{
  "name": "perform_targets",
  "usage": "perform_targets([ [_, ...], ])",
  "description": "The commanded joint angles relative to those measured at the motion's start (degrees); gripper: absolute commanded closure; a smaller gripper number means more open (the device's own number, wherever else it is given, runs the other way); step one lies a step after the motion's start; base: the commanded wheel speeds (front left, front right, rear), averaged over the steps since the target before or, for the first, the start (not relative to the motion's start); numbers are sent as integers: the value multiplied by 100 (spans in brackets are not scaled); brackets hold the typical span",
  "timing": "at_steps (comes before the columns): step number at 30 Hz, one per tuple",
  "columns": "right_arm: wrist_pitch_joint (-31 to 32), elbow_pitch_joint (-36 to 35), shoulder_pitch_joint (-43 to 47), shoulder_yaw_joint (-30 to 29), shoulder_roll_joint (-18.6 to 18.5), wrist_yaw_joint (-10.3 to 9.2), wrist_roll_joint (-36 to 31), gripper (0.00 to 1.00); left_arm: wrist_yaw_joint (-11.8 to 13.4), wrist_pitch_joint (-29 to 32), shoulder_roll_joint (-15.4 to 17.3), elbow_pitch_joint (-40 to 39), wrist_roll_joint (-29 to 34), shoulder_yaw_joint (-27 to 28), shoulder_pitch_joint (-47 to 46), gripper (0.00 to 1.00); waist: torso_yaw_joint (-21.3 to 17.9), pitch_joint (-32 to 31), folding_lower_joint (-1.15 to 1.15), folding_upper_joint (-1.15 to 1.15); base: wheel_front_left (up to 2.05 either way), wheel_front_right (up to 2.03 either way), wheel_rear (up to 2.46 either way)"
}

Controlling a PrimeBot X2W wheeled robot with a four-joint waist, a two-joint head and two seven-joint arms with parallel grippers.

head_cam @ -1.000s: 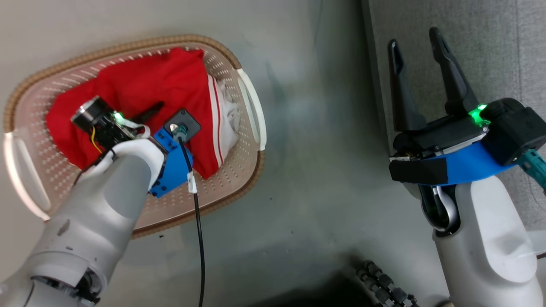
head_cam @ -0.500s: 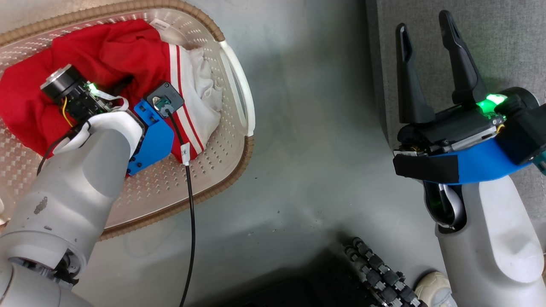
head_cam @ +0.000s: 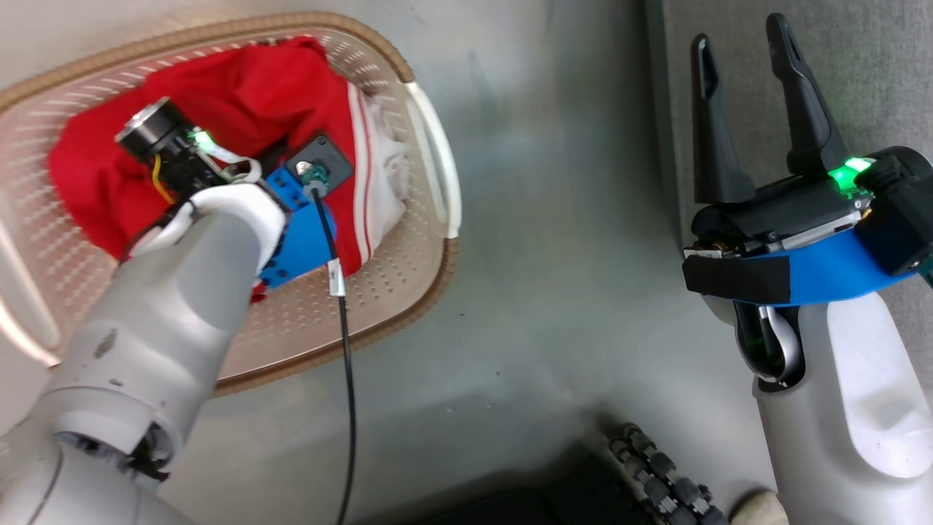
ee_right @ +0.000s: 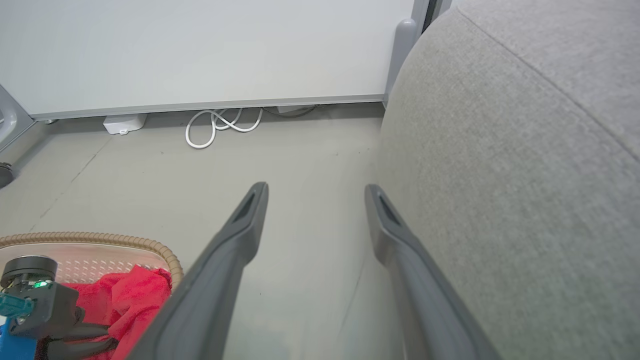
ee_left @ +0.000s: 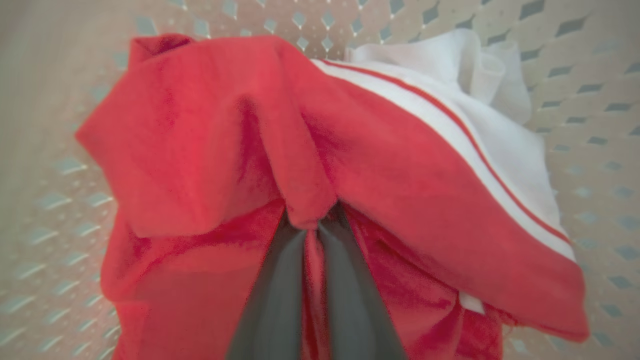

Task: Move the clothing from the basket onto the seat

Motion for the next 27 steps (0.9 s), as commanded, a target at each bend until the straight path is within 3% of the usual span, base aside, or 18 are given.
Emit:
perform_targets([
  [1,-24,19,-51,-34,-10,1,-49,0,30,-121,-75,-24,-53,42,-9,100,149,-145,0,0,0,0,0],
  [13,-24,205,208,-196,-13,1,-450,0,109,-839,-545,-505,-425,155,327,100,777,-1116,0,0,0,0,0],
  [27,-24,394,688,-365,-13,1,-700,0,240,-854,-510,-2597,-695,477,1107,100,1297,-2405,0,0,0,0,0],
])
